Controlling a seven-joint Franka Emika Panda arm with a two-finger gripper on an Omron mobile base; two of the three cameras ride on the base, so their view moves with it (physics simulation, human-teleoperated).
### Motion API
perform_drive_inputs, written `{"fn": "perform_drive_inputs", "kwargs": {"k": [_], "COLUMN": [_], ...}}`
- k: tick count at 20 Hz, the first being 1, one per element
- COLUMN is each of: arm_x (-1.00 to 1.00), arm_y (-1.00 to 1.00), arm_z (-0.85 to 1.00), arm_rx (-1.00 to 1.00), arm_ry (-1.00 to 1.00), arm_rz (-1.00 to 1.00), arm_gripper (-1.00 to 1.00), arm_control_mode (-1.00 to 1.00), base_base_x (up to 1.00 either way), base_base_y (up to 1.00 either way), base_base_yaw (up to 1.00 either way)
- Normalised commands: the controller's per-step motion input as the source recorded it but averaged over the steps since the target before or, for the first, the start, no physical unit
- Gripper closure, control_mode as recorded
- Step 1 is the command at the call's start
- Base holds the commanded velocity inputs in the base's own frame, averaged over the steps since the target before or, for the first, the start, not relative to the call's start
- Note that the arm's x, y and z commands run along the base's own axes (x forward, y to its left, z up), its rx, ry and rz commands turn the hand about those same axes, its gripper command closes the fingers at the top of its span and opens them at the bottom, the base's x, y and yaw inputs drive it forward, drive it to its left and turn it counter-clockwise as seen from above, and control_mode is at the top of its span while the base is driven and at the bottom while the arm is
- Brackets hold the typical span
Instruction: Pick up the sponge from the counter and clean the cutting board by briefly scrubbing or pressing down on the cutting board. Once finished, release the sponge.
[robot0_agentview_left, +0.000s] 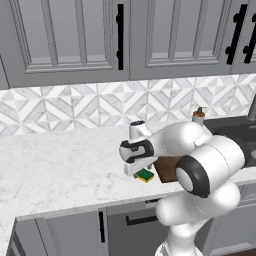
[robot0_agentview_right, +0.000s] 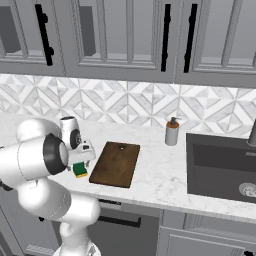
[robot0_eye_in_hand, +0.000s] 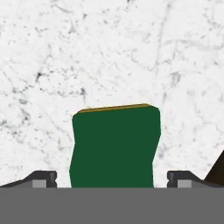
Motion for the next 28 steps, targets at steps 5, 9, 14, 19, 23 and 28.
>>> {"fn": "perform_drive_inputs", "kwargs": {"k": [5,9,14,19,23,28], "arm_x": [0.00,0.00,0.00,0.00,-0.01,-0.14], "arm_y": [0.04,0.00,0.06,0.00,-0.01,-0.43], "arm_z": [-0.16,-0.29,-0.11,0.00,0.16,0.27], "arm_rx": [0.00,0.00,0.00,0.00,0.00,0.07], "arm_ry": [0.00,0.00,0.00,-0.05,0.00,-0.01], "arm_rz": [0.00,0.00,0.00,0.00,0.00,0.00], "arm_gripper": [-1.00,-1.00,1.00,1.00,1.00,1.00], "arm_control_mode": [-1.00,-1.00,-1.00,-1.00,-1.00,-1.00], "base_base_x": [0.00,0.00,0.00,0.00,0.00,0.00], "base_base_y": [0.00,0.00,0.00,0.00,0.00,0.00], "base_base_yaw": [0.00,0.00,0.00,0.00,0.00,0.00]}}
